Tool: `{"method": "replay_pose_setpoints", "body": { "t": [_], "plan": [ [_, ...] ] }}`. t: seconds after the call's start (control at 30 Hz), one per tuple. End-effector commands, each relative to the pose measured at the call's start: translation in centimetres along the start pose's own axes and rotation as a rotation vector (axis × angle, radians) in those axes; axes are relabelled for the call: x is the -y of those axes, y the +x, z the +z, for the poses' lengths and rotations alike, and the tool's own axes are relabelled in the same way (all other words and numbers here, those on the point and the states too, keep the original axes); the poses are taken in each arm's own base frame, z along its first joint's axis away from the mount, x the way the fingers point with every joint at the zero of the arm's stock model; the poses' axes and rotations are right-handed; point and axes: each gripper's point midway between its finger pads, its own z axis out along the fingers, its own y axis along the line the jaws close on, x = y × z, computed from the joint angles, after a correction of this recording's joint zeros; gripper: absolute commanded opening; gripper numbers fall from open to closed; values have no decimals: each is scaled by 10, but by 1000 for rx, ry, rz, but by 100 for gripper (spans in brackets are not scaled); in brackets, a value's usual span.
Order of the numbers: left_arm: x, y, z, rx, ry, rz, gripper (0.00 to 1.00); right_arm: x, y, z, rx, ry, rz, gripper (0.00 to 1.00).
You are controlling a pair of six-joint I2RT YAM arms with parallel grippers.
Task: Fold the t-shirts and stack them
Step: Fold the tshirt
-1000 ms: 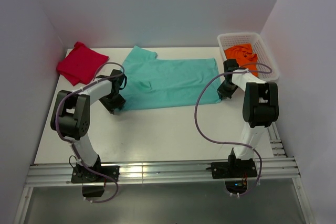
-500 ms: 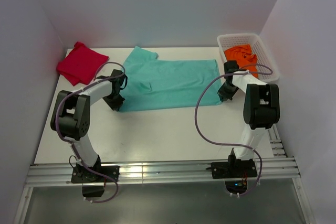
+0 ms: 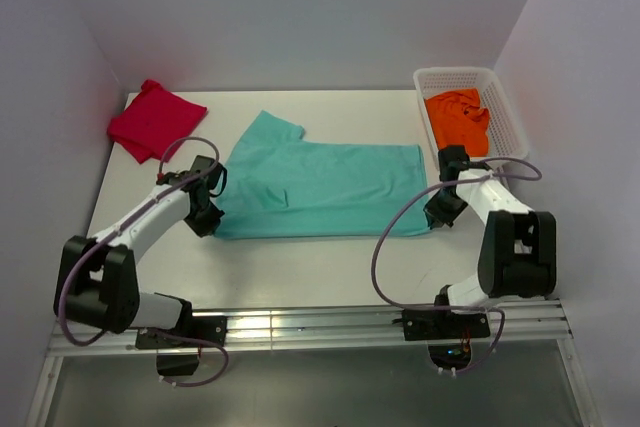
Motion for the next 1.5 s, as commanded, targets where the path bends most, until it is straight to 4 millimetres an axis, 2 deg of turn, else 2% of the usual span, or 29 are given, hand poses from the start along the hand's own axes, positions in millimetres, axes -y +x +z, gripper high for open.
{"method": "replay_pose_setpoints", "body": {
  "t": [0.0,0.07,0.13,0.3,0.33,0.4,0.43,0.47,0.53,0.57,0.67,0.73,0.77,0.8,0.87,0.93,1.0,1.07,1.1,1.17,1.2,1.23,1.27,1.3,1.33,1.37,1.4,1.43,1.47],
  "plan": [
    [-26,14,-12,-17,-24,-11,0,22,18,-13,0,26,26,0],
    [-33,21,-21,-28,-6,-27,0,28,24,-21,7,16,37,0],
    [-31,28,-32,-25,41,-24,0,36,32,-24,0,21,43,0],
    [-41,51,-50,-99,66,-37,0,54,49,-41,-2,11,67,0],
    [-43,53,-54,-103,78,-32,2,56,52,-44,-5,6,68,16],
    [-49,62,-62,-137,74,-24,15,62,61,-52,-16,-12,75,47],
    [-50,65,-68,-145,93,-18,20,64,64,-55,-16,-16,73,81],
    [-50,64,-76,-149,105,-19,30,67,66,-59,-5,-31,77,82],
    [-55,66,-94,-163,127,-22,39,72,72,-67,-12,-35,82,84],
    [-49,59,-108,-147,169,-26,48,74,75,-72,-7,-49,85,84],
    [-35,33,-142,-73,253,-19,64,68,71,-87,19,-109,80,84],
    [-14,16,-151,-30,287,20,66,57,61,-97,42,-150,69,83],
    [8,-4,-167,39,368,62,65,50,53,-101,65,-177,52,82],
    [21,-13,-171,65,389,86,65,41,44,-110,90,-213,40,82],
    [63,-41,-180,127,460,158,65,29,32,-115,107,-236,3,81],
    [96,-69,-181,176,499,185,64,15,19,-125,130,-272,-18,81],
    [134,-95,-188,256,607,243,64,6,6,-135,163,-297,-46,81],
    [159,-118,-176,288,629,272,65,0,-1,-134,174,-302,-70,81],
    [180,-129,-164,280,669,290,65,-2,-2,-134,178,-305,-72,80],
    [203,-148,-163,302,722,337,64,-7,1,-130,154,-326,-87,80],
    [218,-149,-137,251,721,361,64,-6,2,-128,148,-322,-87,80],
    [232,-160,-144,265,755,374,63,-6,4,-126,138,-314,-86,80],
    [240,-164,-136,258,760,396,63,-3,6,-123,128,-304,-84,80],
    [249,-163,-104,202,727,403,64,-3,9,-122,122,-309,-84,80],
    [266,-172,-114,201,793,409,63,-3,9,-122,126,-313,-79,80],
    [275,-174,-110,185,823,417,63,-2,9,-120,132,-313,-78,80],
    [285,-175,-86,151,832,419,62,-2,8,-119,139,-311,-76,80],
    [303,-177,-97,146,933,440,62,-1,8,-116,144,-306,-74,80],
    [312,-180,-93,136,968,441,61,2,9,-115,134,-287,-67,80]
  ]
}}
